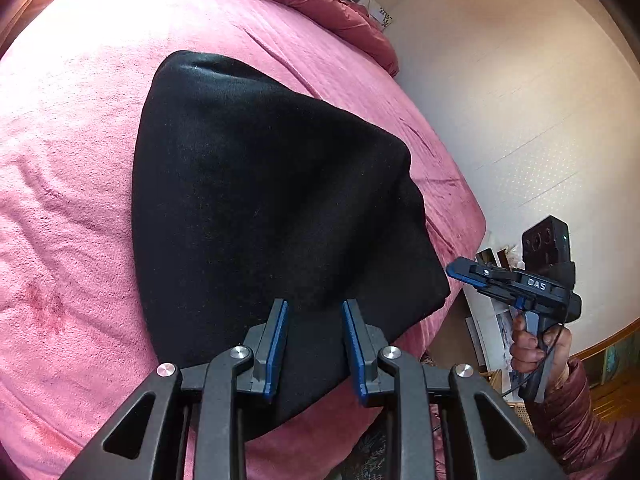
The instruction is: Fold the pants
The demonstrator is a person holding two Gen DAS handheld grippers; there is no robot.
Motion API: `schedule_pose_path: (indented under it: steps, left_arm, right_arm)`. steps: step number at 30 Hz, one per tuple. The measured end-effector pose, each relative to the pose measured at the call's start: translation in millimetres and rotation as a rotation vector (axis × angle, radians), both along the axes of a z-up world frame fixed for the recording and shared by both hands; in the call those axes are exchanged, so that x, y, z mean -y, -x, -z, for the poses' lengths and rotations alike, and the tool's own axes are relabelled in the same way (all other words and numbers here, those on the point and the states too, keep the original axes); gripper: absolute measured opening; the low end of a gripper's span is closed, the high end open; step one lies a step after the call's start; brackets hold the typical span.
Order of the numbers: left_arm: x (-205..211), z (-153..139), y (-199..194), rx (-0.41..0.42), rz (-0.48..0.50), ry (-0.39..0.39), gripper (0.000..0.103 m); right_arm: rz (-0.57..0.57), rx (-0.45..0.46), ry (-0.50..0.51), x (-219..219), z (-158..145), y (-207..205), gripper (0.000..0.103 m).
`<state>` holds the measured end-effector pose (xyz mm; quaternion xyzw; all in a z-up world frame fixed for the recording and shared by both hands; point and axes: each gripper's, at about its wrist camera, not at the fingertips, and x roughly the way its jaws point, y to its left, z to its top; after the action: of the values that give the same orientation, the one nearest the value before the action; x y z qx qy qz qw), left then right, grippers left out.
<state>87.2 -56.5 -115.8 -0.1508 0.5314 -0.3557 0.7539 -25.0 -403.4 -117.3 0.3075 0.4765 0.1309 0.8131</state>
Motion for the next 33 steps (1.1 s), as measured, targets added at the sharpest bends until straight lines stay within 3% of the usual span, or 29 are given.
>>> schedule_pose_path:
  steps: [5,9,12,14,17,19,25,30,33]
  left_arm:
    - [-9.7,-5.4,5.3,0.028,-0.025,0.03,0.029]
    - [-18.0,-8.0,10.0,0.041,-0.028,0.026,0.029]
    - [-20.8,-11.8,13.1,0.048,-0.03,0.022,0.029]
    - [-24.2,-12.0,15.1,0.043,-0.033,0.034,0.029]
    - [-27.0,-10.7,18.9,0.034,-0.018,0.042,0.029]
    - [-28.7,-9.5,21.8,0.025,-0.011,0.032,0.029]
    - [-27.7,-22.0,22.3,0.049,-0.005,0.022,0.029]
    - [-31.1,-39.6,2.7,0.095,-0.049,0.026,0.031]
    - [-31.7,-48.2,-11.3,0.129,-0.085,-0.013,0.032]
  right_arm:
    - [0.003,-0.051,-0.157,-16.4,14.3,10.8,0.024]
    - [0.085,-0.122,-0.213,-18.1,41.2,2.9,0.024]
    - [0.142,-0.108,-0.232,-16.8,43.5,3.3,0.022]
    - [0.162,-0.077,-0.184,-13.8,36.8,8.1,0.009]
    - [0.166,-0.041,-0.135,-16.5,24.3,12.2,0.007]
    - [0.138,-0.07,-0.048,-21.1,24.7,11.6,0.006]
    - [0.154,-0.14,-0.059,-17.0,50.4,3.8,0.006]
    - [0.102,-0.127,-0.042,-18.0,37.6,2.0,0.011]
    - [0.095,-0.093,0.068,-17.7,17.6,7.6,0.015]
